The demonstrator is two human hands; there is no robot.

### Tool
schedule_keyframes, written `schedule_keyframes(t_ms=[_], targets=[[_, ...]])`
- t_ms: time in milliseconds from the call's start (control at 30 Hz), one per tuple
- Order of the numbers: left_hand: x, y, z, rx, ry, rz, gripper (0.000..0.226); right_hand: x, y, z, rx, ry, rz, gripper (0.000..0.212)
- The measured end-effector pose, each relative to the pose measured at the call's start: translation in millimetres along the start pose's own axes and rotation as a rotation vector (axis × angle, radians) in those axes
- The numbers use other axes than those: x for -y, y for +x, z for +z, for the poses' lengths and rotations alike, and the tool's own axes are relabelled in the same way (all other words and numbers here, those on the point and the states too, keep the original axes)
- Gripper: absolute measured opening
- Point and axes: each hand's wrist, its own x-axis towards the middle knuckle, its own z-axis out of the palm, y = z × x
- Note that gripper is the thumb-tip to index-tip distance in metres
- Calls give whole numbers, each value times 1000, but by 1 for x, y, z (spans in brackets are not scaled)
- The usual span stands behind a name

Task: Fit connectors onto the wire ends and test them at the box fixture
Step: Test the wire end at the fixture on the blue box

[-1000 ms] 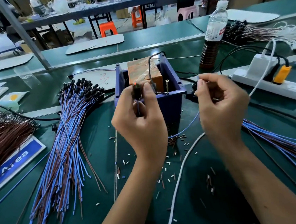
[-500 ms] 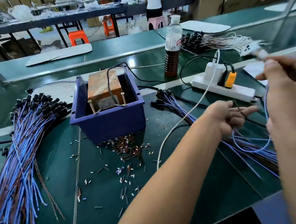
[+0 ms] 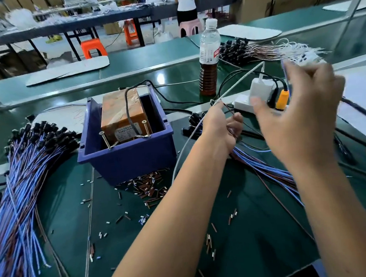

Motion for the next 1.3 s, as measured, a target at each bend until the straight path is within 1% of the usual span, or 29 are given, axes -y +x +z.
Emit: schedule_keyframes(t_ms=[67,100,133,200,233,333,367,400,433,467,500,533,567,600,667,733,767,800,833,900,933,967,1000,1033,1100,1133,1233,1300], targets=[[-2,1,-3,-20,32,37,43,9,-3,7,10,-82,-59,67],[-3,1,-5,-32,57,46,42,11,-4,10,-6,-86,-58,71],[-4,0,-6,-40,84,49,38,11,-4,12,-42,-44,-22,76],[-8,-2,-10,-45,122,55,34,9,-3,10,-134,105,86,93],[-9,-2,-12,-50,143,68,34,7,-5,8,-188,113,91,98],[-9,-7,-16,-43,207,131,30,6,-17,5,-314,0,8,98],[-8,-7,-17,-24,222,142,28,8,-20,6,-349,4,-62,94],[-7,-9,-16,-4,225,148,31,12,-18,7,-366,13,-168,85],[-6,-10,-16,17,213,143,36,16,-17,11,-319,30,-269,70],[-6,-10,-16,31,187,134,39,17,-14,16,-188,60,-315,52],[-7,-10,-17,40,170,135,37,17,-11,20,7,103,-282,39],[-8,-11,-18,25,151,143,38,16,-10,25,228,125,-193,35],[-10,-10,-18,7,125,160,35,13,-10,31,423,101,-97,37],[-11,-9,-19,-14,86,167,31,11,-11,34,561,56,-40,41],[-13,-7,-22,-48,40,182,31,7,-14,40,697,59,23,42],[-13,-5,-23,-89,35,225,34,10,-13,38,810,226,132,39],[-13,-4,-24,-107,51,252,35,9,-13,36,859,273,159,37],[-14,-2,-24,-125,79,281,35,10,-11,33,885,255,157,37],[-14,0,-25,-149,127,313,36,9,-6,29,892,172,119,35],[-17,5,-28,-231,306,402,41,10,3,11,928,-103,-7,19],[-18,8,-29,-291,409,459,43,12,7,-1,964,-216,-58,19],[-19,10,-29,-346,497,523,44,14,10,-15,988,-288,-95,25],[-20,13,-30,-386,575,581,44,16,14,-29,990,-320,-114,28],[-20,15,-29,-417,655,623,45,19,18,-42,946,-320,-125,28],[-19,18,-29,-485,827,640,44,21,25,-53,844,-282,-141,29],[-18,20,-30,-517,882,630,43,22,27,-49,850,-286,-144,29],[-10,25,-34,-578,981,585,31,13,23,-17,991,-408,-76,17],[-3,27,-36,-593,1004,583,24,-1,14,10,1028,-482,-66,11]])
